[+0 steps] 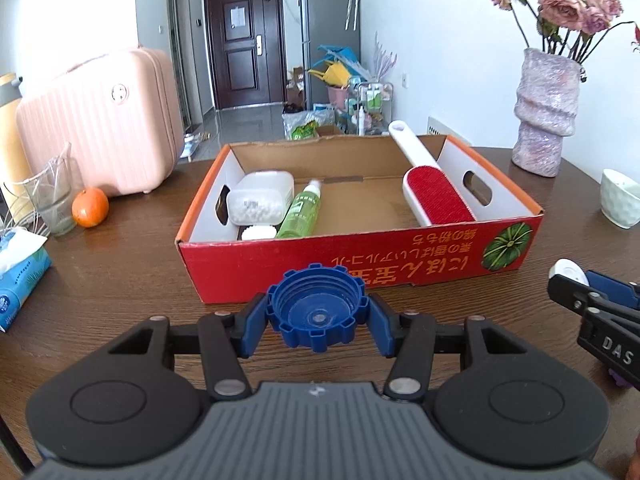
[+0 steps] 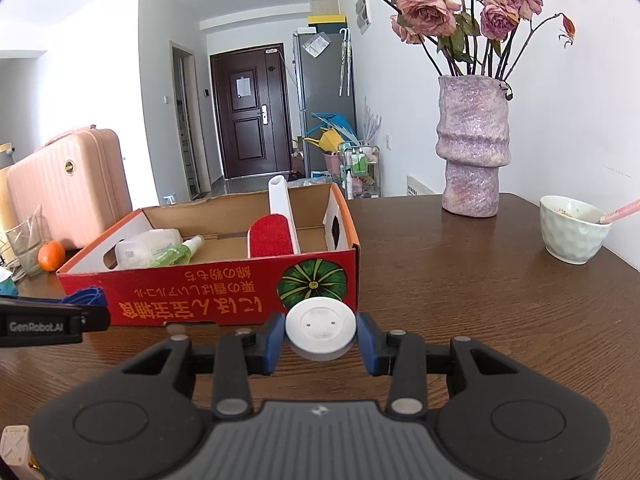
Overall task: Organize rigid objects
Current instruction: 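Carry the blue cap with the left tool while the right tool carries the white cap over the box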
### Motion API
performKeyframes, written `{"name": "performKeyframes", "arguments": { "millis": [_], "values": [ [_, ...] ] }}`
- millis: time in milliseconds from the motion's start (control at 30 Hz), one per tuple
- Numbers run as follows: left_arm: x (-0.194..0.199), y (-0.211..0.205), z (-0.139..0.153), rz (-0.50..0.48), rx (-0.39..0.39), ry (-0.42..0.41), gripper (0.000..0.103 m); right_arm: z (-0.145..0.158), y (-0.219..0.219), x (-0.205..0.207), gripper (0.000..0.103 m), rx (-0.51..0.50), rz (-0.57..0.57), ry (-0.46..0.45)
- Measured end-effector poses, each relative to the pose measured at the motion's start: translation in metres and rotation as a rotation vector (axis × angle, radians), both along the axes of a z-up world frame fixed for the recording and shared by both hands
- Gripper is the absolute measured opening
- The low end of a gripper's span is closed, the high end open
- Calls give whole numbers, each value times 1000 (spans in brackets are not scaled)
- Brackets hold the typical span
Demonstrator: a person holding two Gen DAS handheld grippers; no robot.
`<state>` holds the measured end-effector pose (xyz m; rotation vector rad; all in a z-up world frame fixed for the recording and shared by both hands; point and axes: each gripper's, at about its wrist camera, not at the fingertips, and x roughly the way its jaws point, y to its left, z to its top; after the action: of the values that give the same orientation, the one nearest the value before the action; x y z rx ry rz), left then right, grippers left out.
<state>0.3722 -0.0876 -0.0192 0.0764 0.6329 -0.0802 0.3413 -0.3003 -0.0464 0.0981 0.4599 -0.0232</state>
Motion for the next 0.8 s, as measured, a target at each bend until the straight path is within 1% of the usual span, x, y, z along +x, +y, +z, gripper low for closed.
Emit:
{"name": "performKeyframes", "arguments": {
  "millis": [100,500,800],
  "values": [
    [-6,-1,3,-8,0,-20,54,1,0,-2,38,2,5,-9],
    [-24,5,10,-3,-11,-56,54,8,8,-14,38,7,43,-79],
    [-32,11,19,-1,-27,-80,54,11,21,-19,38,13,66,-93]
  ]
}}
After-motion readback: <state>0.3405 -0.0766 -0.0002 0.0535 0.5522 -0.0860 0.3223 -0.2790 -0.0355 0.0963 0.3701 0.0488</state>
